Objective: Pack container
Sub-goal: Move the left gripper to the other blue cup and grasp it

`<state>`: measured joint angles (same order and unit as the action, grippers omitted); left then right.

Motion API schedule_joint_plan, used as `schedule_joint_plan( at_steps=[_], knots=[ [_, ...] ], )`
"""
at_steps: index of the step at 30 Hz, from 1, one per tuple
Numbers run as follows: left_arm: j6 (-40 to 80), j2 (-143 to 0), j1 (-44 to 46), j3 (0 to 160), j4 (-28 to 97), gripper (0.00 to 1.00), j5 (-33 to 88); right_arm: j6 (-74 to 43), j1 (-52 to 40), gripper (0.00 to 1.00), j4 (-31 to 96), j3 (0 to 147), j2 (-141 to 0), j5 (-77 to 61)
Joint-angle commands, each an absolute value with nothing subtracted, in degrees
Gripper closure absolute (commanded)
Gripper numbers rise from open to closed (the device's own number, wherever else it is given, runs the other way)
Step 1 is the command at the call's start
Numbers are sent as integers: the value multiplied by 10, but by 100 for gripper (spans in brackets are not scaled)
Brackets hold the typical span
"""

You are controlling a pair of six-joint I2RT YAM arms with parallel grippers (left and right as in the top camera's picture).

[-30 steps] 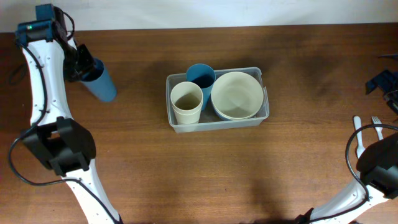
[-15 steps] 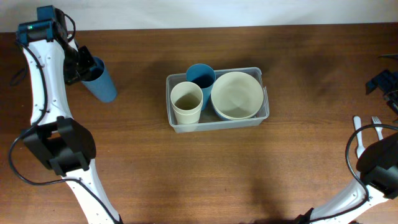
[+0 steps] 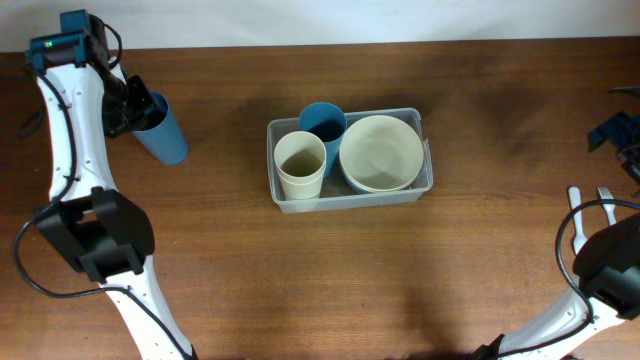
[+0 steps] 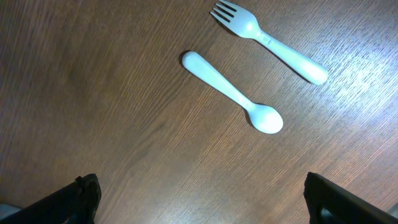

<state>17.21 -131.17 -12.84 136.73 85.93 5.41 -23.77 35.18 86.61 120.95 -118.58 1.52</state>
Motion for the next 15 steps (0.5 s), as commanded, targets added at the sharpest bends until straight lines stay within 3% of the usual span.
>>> schedule_joint_plan(
  at_steps=[1, 3, 4, 15],
  knots=[
    [175, -1318, -131, 1380, 862, 82, 67, -241, 353, 1, 865, 1209, -1187, 22],
    [175, -1318, -131, 1380, 864, 64, 67, -241, 353, 1, 865, 1209, -1187, 22],
    [175, -1318, -131, 1380, 864, 61, 67, -241, 353, 1, 865, 1209, -1187, 22],
    [171, -1318, -142, 1442, 865, 60, 67, -241, 353, 1, 865, 1209, -1187, 22]
  ],
)
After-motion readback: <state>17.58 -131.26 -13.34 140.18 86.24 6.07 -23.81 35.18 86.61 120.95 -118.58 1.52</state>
